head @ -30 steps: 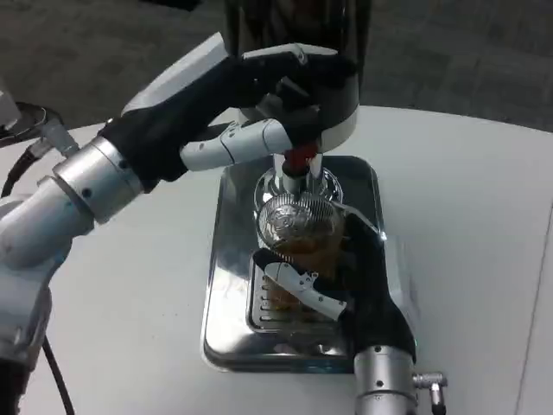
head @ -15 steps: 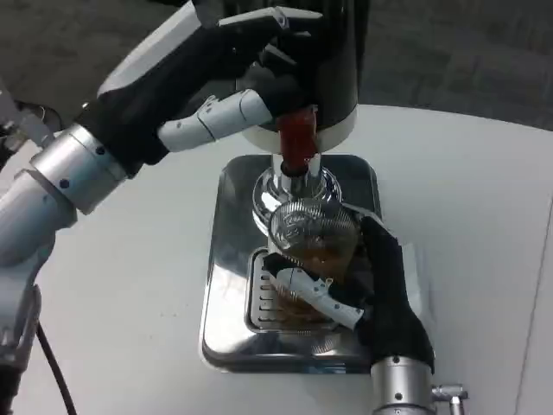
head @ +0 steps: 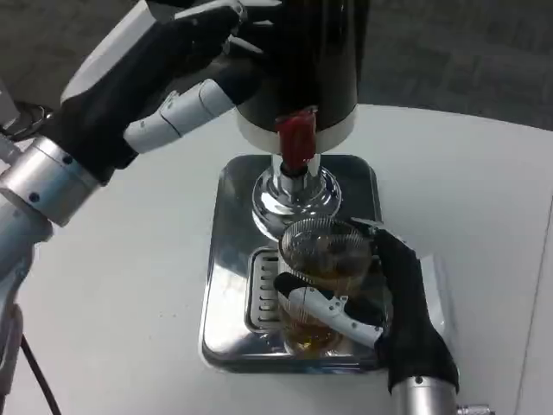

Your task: Grasp the cup under the faucet to collect the drink, then remove the cup.

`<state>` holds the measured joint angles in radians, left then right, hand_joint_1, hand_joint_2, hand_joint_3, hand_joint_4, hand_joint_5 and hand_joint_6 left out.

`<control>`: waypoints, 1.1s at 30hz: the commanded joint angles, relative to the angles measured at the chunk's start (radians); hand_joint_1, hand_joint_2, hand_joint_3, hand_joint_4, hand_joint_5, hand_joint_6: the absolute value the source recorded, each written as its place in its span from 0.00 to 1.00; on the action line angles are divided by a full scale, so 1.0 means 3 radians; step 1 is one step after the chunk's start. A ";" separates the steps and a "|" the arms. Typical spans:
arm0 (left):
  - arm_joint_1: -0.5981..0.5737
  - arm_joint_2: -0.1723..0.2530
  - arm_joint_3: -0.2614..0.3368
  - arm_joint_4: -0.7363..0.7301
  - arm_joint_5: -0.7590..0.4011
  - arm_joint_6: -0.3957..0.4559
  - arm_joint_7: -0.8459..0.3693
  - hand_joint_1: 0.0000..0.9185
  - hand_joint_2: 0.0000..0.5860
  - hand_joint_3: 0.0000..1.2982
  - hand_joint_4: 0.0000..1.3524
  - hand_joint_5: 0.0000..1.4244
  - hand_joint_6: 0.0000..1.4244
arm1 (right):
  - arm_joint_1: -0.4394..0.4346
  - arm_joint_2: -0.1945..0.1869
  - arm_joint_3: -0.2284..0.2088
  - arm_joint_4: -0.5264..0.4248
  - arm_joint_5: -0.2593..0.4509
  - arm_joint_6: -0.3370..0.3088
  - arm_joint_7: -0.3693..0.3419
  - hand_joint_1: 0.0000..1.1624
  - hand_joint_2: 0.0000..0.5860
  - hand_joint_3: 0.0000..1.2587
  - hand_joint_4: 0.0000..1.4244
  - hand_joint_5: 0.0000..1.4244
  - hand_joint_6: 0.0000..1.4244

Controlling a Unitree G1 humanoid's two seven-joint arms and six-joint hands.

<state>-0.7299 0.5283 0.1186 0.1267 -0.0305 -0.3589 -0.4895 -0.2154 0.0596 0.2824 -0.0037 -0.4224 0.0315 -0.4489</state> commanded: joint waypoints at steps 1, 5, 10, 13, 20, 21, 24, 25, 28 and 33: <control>0.0134 0.0037 0.0110 -0.0172 -0.0052 0.0068 0.0101 0.00 0.15 0.27 0.25 0.32 0.29 | 0.0181 0.0062 0.0033 -0.0275 -0.0039 0.0011 0.0095 0.87 0.21 0.76 0.70 0.70 0.41; 0.0242 0.0068 0.0209 -0.0299 -0.0082 0.0131 0.0138 0.00 0.15 0.27 0.25 0.32 0.29 | 0.0377 -0.0029 0.0013 -0.0545 -0.0095 0.0056 0.0260 0.88 0.22 0.77 0.71 0.71 0.42; 0.0443 0.0119 0.0385 -0.0477 -0.0140 0.0222 0.0174 0.00 0.15 0.27 0.26 0.33 0.29 | 0.0526 -0.0079 -0.0040 -0.0762 -0.0130 0.0068 0.0401 0.88 0.22 0.77 0.71 0.71 0.42; 0.0585 0.0136 0.0488 -0.0591 -0.0177 0.0281 0.0213 0.00 0.15 0.28 0.26 0.33 0.29 | 0.0613 -0.0107 -0.0076 -0.0929 -0.0134 0.0093 0.0495 0.89 0.22 0.78 0.72 0.71 0.43; 0.1015 0.0132 0.0709 -0.0854 -0.0192 0.0450 0.0337 0.00 0.15 0.28 0.26 0.33 0.30 | 0.0742 -0.0137 -0.0150 -0.1124 -0.0160 0.0114 0.0667 0.90 0.23 0.79 0.72 0.72 0.44; 0.1074 0.0130 0.0727 -0.0885 -0.0190 0.0472 0.0353 0.00 0.15 0.29 0.26 0.33 0.30 | 0.0753 -0.0147 -0.0155 -0.1151 -0.0181 0.0118 0.0688 0.90 0.23 0.79 0.73 0.72 0.44; 0.1328 0.0122 0.0778 -0.0974 -0.0138 0.0519 0.0398 0.00 0.15 0.29 0.27 0.33 0.30 | 0.0800 -0.0167 -0.0177 -0.1237 -0.0197 0.0132 0.0747 0.90 0.23 0.79 0.74 0.72 0.44; 0.1395 0.0121 0.0789 -0.0993 -0.0124 0.0532 0.0409 0.00 0.15 0.29 0.27 0.33 0.30 | 0.0827 -0.0172 -0.0191 -0.1279 -0.0182 0.0140 0.0771 0.90 0.23 0.79 0.74 0.72 0.44; 0.1653 0.0096 0.0816 -0.1062 -0.0097 0.0587 0.0449 0.00 0.15 0.29 0.27 0.33 0.30 | 0.0871 -0.0185 -0.0222 -0.1374 -0.0178 0.0157 0.0830 0.90 0.23 0.79 0.74 0.72 0.44; 0.2090 0.0059 0.0799 -0.1168 0.0002 0.0670 0.0525 0.00 0.15 0.29 0.27 0.33 0.31 | 0.0885 -0.0200 -0.0250 -0.1510 -0.0204 0.0159 0.0892 0.90 0.23 0.79 0.75 0.72 0.44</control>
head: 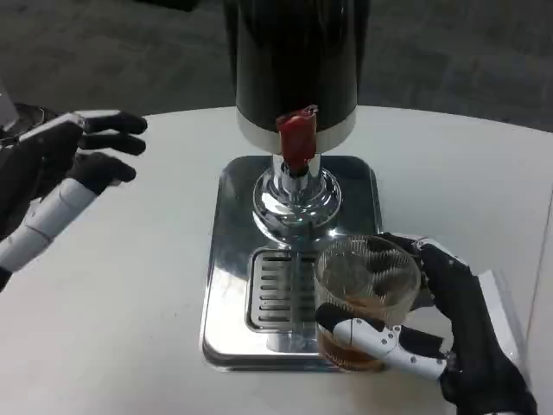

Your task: Grasp the cup under the faucet to collect the drink, then remove the cup.

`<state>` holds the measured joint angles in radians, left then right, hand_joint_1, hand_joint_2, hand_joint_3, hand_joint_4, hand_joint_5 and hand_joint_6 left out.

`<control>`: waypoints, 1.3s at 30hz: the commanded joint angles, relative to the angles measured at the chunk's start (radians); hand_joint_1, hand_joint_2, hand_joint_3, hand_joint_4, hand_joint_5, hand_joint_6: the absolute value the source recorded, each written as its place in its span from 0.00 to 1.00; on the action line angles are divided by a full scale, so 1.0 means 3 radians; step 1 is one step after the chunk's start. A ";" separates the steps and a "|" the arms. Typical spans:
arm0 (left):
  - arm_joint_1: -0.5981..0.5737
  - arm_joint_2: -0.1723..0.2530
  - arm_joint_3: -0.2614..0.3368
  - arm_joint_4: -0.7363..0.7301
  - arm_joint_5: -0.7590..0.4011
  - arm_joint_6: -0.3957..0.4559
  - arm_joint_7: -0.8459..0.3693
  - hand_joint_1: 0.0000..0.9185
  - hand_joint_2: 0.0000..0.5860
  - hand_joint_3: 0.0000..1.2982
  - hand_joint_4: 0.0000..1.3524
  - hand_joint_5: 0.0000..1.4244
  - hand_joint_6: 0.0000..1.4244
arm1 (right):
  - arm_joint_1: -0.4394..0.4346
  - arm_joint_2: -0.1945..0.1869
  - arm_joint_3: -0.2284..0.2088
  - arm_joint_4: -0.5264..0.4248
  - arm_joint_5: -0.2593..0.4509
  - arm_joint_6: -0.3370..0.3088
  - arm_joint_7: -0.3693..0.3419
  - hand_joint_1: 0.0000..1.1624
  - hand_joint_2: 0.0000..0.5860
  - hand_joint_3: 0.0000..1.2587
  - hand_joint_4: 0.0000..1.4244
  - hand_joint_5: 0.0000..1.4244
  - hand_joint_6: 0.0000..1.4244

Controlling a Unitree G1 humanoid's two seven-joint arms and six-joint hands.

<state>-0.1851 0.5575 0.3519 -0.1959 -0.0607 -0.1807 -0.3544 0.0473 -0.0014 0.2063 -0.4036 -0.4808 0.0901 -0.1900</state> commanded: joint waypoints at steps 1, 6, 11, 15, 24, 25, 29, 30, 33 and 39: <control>0.0337 -0.0040 0.0013 -0.0107 0.0132 0.0088 0.0086 0.00 0.15 0.29 0.27 0.32 0.31 | 0.0007 -0.0005 0.0009 -0.0205 -0.0026 -0.0052 0.0039 0.90 0.23 0.79 0.75 0.72 0.44; 0.0642 -0.0030 -0.0170 -0.0286 0.0437 0.0244 0.0102 0.00 0.15 0.26 0.21 0.26 0.26 | 0.0050 -0.0050 0.0007 -0.0351 -0.0061 -0.0068 0.0105 0.90 0.23 0.79 0.75 0.72 0.45; 0.0723 0.0037 -0.0400 -0.0509 0.0842 0.0426 0.0107 0.00 0.15 0.23 0.17 0.21 0.23 | 0.0133 -0.0060 0.0019 -0.0483 -0.0085 -0.0065 0.0156 0.90 0.23 0.80 0.75 0.72 0.45; 0.0720 0.0088 -0.0498 -0.0562 0.1063 0.0434 0.0089 0.00 0.15 0.19 0.10 0.14 0.20 | 0.0202 -0.0052 0.0017 -0.0587 -0.0064 -0.0022 0.0236 0.90 0.23 0.80 0.75 0.72 0.45; 0.0741 0.0265 -0.0599 -0.0593 0.1265 0.0301 0.0004 0.00 0.15 0.13 0.02 0.07 0.14 | 0.0223 -0.0111 -0.0026 -0.0751 -0.0046 0.0007 0.0446 0.90 0.23 0.80 0.75 0.72 0.46; 0.0745 0.0288 -0.0605 -0.0600 0.1272 0.0279 -0.0008 0.00 0.15 0.12 0.01 0.06 0.14 | 0.0222 -0.0120 -0.0025 -0.0758 -0.0054 0.0000 0.0458 0.90 0.23 0.80 0.75 0.72 0.46; 0.0753 0.0351 -0.0632 -0.0629 0.1289 0.0186 -0.0067 0.00 0.15 0.11 0.00 0.03 0.13 | 0.0255 -0.0119 -0.0029 -0.0806 -0.0028 -0.0001 0.0494 0.90 0.23 0.81 0.75 0.72 0.46; 0.0757 0.0361 -0.0640 -0.0642 0.1289 0.0167 -0.0079 0.00 0.15 0.11 0.00 0.03 0.12 | 0.0259 -0.0128 -0.0027 -0.0814 -0.0039 -0.0010 0.0500 0.90 0.23 0.81 0.75 0.72 0.46; 0.0766 0.0388 -0.0680 -0.0692 0.1301 0.0119 -0.0126 0.00 0.14 0.09 0.00 0.02 0.12 | 0.0308 -0.0141 -0.0014 -0.0844 -0.0005 -0.0012 0.0546 0.90 0.23 0.81 0.76 0.72 0.46; 0.0793 0.0382 -0.0785 -0.0866 0.1364 0.0120 -0.0198 0.00 0.13 0.06 0.00 0.00 0.09 | 0.0359 -0.0184 -0.0013 -0.0877 0.0028 -0.0023 0.0623 0.90 0.23 0.81 0.76 0.72 0.46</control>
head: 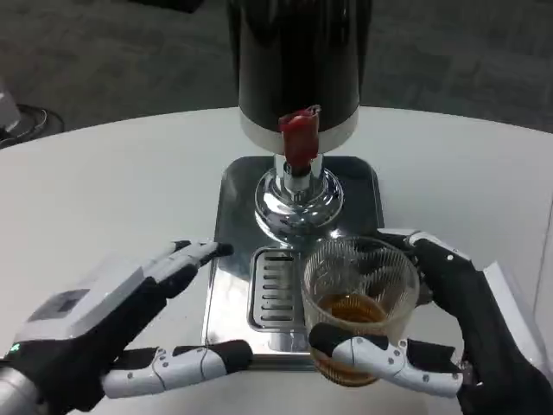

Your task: Grasp the cup under the faucet to collect the drink, then remove the cup.

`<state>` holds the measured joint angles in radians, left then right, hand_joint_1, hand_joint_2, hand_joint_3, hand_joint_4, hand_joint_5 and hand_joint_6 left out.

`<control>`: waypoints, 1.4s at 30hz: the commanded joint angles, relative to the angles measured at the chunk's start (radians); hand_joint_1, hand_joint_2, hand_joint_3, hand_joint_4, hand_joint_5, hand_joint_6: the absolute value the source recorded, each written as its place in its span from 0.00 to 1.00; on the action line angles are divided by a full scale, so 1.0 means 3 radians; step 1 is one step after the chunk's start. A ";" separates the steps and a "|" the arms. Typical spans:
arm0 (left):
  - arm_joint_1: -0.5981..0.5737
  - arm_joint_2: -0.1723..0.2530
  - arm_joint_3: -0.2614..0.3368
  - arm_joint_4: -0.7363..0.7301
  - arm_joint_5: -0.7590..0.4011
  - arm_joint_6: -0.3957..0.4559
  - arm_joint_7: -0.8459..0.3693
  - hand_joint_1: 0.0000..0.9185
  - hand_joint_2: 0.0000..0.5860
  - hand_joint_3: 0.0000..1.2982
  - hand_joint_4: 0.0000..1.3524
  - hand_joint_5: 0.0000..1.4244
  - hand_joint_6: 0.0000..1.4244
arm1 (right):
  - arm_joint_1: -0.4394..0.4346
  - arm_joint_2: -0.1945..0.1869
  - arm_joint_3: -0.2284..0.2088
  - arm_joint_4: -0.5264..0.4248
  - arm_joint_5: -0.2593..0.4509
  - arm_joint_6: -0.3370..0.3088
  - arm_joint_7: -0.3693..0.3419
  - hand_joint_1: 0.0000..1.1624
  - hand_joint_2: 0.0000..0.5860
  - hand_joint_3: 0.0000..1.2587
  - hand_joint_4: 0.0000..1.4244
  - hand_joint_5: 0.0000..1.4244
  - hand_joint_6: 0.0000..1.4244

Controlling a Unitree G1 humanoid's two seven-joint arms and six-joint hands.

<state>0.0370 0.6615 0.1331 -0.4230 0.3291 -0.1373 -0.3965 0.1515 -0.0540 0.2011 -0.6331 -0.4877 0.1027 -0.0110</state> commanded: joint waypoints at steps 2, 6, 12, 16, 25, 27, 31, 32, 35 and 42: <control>0.0081 0.0032 -0.0095 -0.0183 0.0107 -0.0018 -0.0075 0.00 0.13 0.04 0.00 0.00 0.08 | 0.0014 -0.0018 -0.0010 -0.0121 0.0061 -0.0073 0.0038 0.90 0.23 0.81 0.76 0.72 0.46; 0.0184 0.0029 -0.0143 -0.0363 0.0278 0.0048 -0.0110 0.00 0.13 0.01 0.00 0.00 0.06 | 0.0041 -0.0044 -0.0025 -0.0149 0.0095 -0.0087 0.0071 0.90 0.23 0.81 0.75 0.72 0.46; 0.0360 -0.0030 -0.0210 -0.0670 0.0586 0.0241 -0.0175 0.00 0.12 0.00 0.00 0.00 0.01 | 0.0089 -0.0105 -0.0077 -0.0197 0.0137 -0.0092 0.0111 0.90 0.23 0.81 0.75 0.72 0.46; 0.0520 -0.0100 -0.0227 -0.0826 0.0714 0.0351 -0.0183 0.00 0.12 0.00 0.00 0.00 0.01 | 0.0142 -0.0149 -0.0106 -0.0246 0.0168 -0.0090 0.0155 0.90 0.23 0.81 0.75 0.72 0.46; 0.0791 -0.0268 -0.0139 -0.1012 0.0806 0.0419 -0.0150 0.00 0.12 0.00 0.00 0.00 0.01 | 0.0320 -0.0209 -0.0168 -0.0415 0.0237 -0.0080 0.0218 0.90 0.23 0.81 0.75 0.72 0.46; 0.0817 -0.0286 -0.0122 -0.1030 0.0815 0.0435 -0.0157 0.00 0.12 0.00 0.00 0.00 0.01 | 0.0365 -0.0222 -0.0184 -0.0444 0.0256 -0.0075 0.0225 0.90 0.23 0.81 0.75 0.72 0.46; 0.0857 -0.0310 -0.0088 -0.1055 0.0819 0.0455 -0.0166 0.00 0.12 0.00 0.00 0.00 0.01 | 0.0450 -0.0232 -0.0196 -0.0509 0.0273 -0.0068 0.0244 0.90 0.23 0.81 0.75 0.72 0.46; 0.0864 -0.0313 -0.0084 -0.1058 0.0821 0.0456 -0.0165 0.00 0.12 0.00 0.00 0.00 0.01 | 0.0461 -0.0225 -0.0198 -0.0522 0.0275 -0.0060 0.0247 0.90 0.23 0.81 0.75 0.72 0.46; 0.0881 -0.0323 -0.0075 -0.1072 0.0830 0.0470 -0.0164 0.00 0.12 0.00 0.00 0.00 0.01 | 0.0484 -0.0227 -0.0196 -0.0543 0.0280 -0.0053 0.0264 0.90 0.23 0.81 0.75 0.72 0.46; 0.0913 -0.0338 -0.0077 -0.1095 0.0844 0.0490 -0.0166 0.00 0.12 0.00 0.00 0.00 0.01 | 0.0494 -0.0221 -0.0183 -0.0567 0.0260 -0.0045 0.0281 0.90 0.24 0.81 0.75 0.72 0.46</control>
